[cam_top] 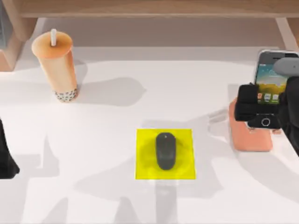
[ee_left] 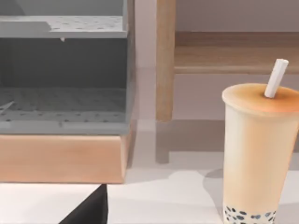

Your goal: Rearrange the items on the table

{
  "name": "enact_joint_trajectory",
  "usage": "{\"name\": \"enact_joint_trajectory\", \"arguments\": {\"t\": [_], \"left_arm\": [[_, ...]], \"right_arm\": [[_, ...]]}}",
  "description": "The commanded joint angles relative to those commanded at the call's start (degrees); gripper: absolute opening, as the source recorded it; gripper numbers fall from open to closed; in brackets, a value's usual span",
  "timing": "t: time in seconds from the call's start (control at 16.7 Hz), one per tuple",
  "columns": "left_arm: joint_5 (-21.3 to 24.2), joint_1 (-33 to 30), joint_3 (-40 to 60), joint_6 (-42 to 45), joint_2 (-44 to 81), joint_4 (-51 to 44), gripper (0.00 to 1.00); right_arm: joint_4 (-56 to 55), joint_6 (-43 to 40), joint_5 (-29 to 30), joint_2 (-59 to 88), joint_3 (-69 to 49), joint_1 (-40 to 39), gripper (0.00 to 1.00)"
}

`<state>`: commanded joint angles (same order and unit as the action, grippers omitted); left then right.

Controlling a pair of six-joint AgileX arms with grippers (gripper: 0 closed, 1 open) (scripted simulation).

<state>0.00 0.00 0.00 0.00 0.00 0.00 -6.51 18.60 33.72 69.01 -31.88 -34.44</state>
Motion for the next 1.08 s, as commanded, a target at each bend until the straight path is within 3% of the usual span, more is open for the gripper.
{"name": "enact_joint_trajectory", "arguments": {"t": [0.54, 1.08], "left_arm": [[0.0, 0.0, 0.0, 0.0, 0.0, 0.0, 1.0], [0.0, 0.0, 0.0, 0.0, 0.0, 0.0, 1.0]], "right_arm": [[1.55, 0.35, 0.44, -3.21, 1.64, -0.82, 1.0], [2.78, -4.88, -10.75, -23.79, 10.67, 9.58, 1.0]]}}
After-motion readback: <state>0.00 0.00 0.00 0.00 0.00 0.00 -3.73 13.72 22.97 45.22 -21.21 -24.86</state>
